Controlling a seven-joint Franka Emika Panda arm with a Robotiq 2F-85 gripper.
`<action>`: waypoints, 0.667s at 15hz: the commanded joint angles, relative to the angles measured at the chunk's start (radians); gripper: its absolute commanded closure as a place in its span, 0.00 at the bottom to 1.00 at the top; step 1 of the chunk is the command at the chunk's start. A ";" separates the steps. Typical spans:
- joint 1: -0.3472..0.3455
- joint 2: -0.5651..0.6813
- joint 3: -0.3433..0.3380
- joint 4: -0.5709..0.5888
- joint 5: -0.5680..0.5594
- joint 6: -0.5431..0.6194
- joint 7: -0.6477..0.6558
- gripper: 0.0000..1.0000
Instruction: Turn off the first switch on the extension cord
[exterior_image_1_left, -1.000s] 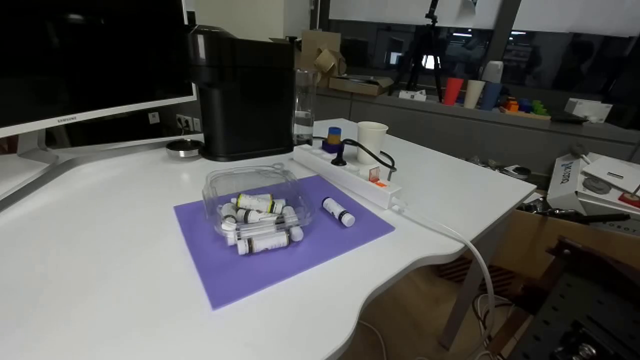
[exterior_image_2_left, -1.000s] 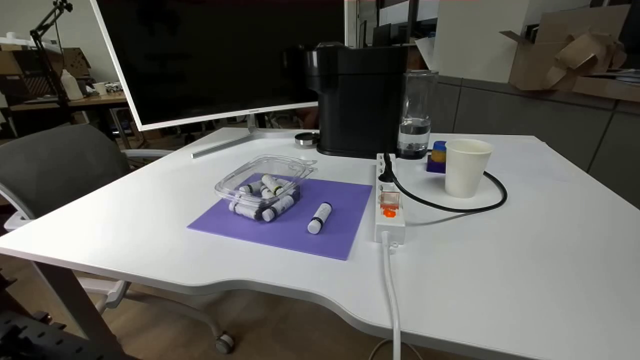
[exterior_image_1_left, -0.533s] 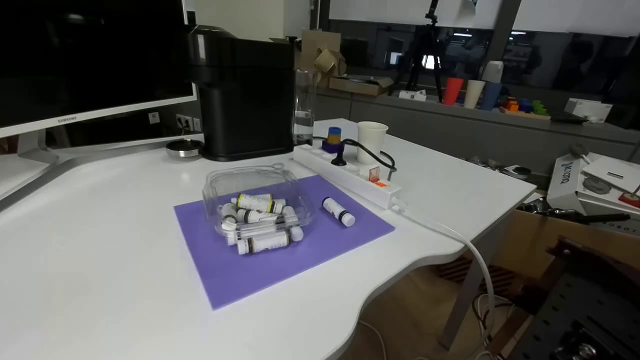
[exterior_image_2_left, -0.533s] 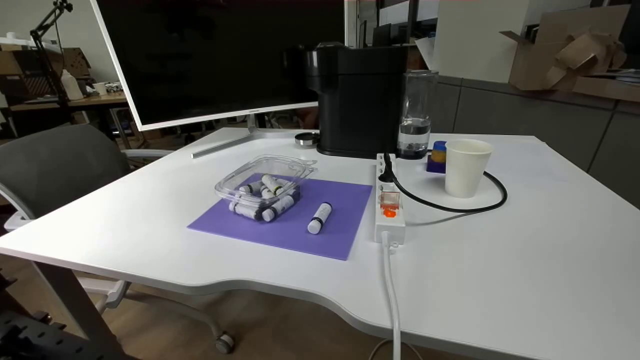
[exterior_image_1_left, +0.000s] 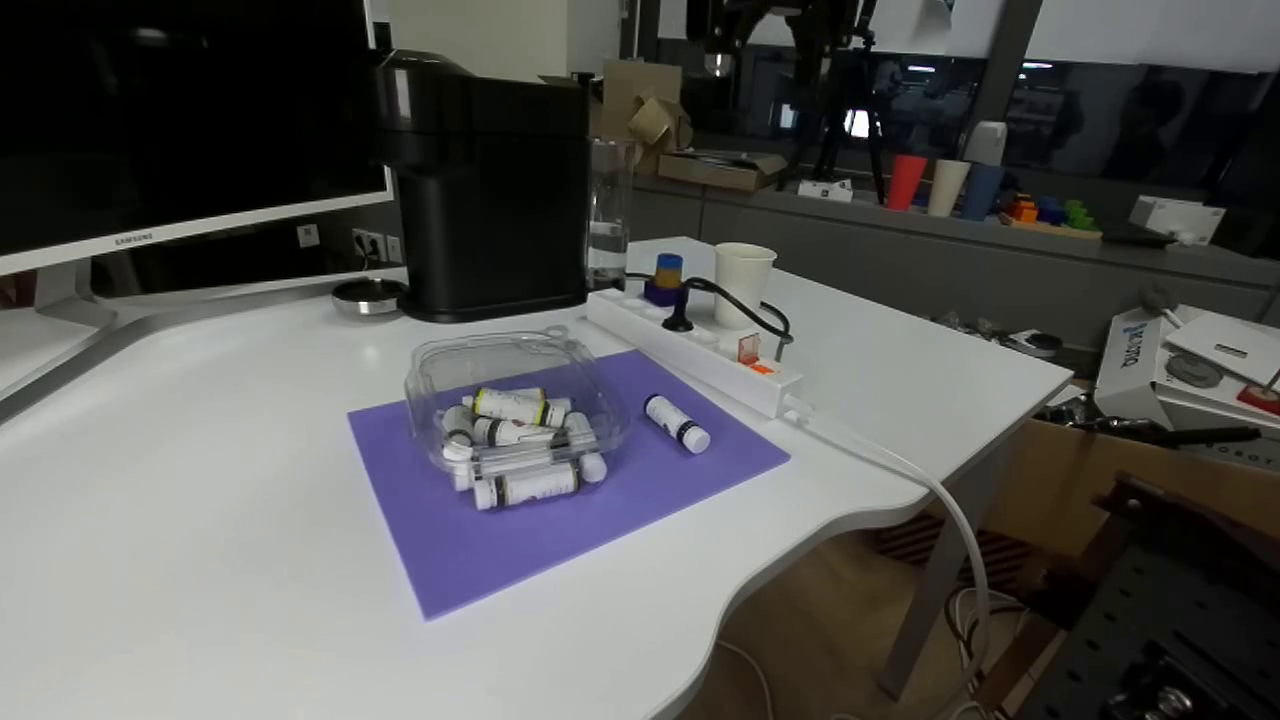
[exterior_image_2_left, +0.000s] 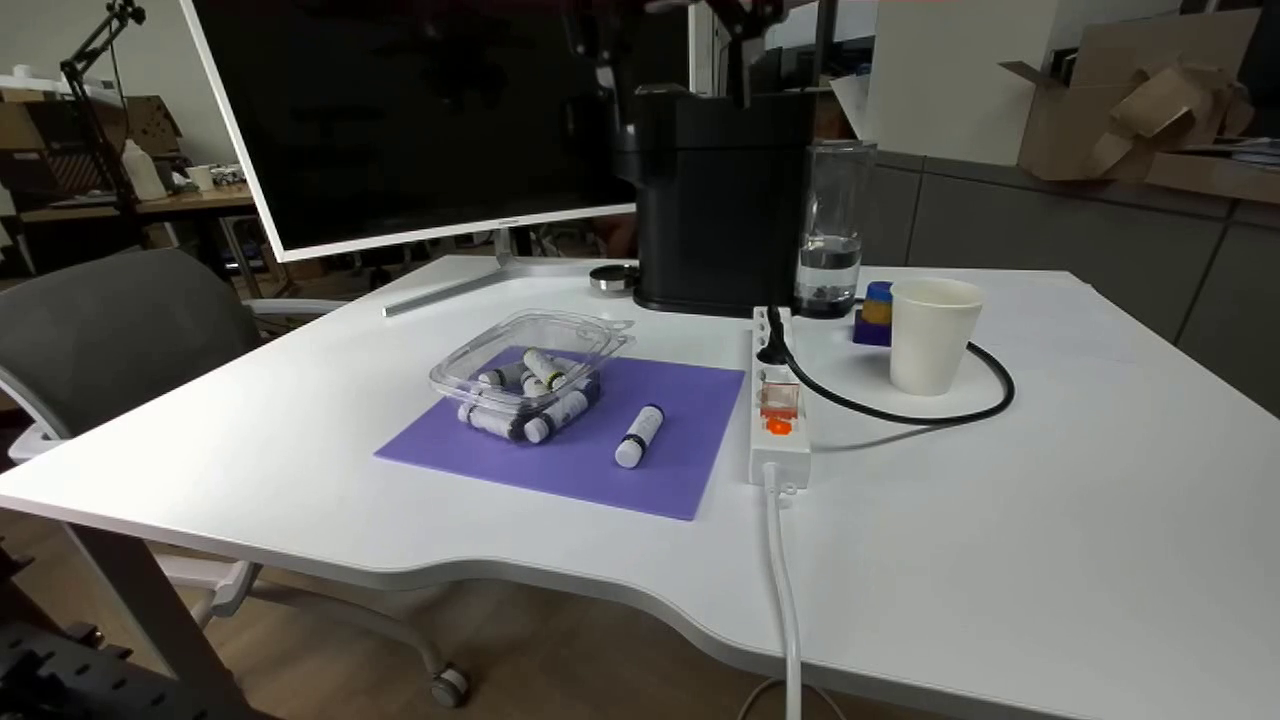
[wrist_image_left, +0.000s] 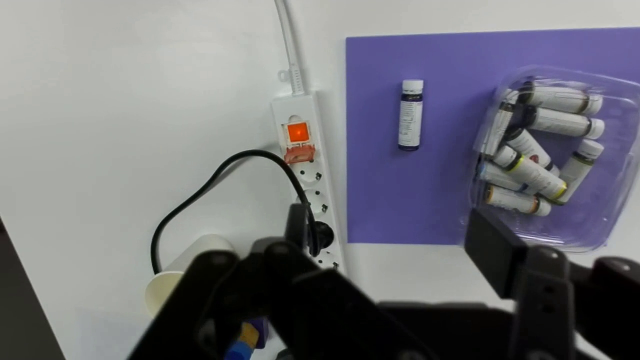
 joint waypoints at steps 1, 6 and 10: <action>-0.020 0.143 -0.031 0.106 0.020 0.017 -0.058 0.47; -0.050 0.293 -0.030 0.197 0.060 -0.006 -0.231 0.81; -0.076 0.369 -0.010 0.250 0.066 -0.036 -0.384 1.00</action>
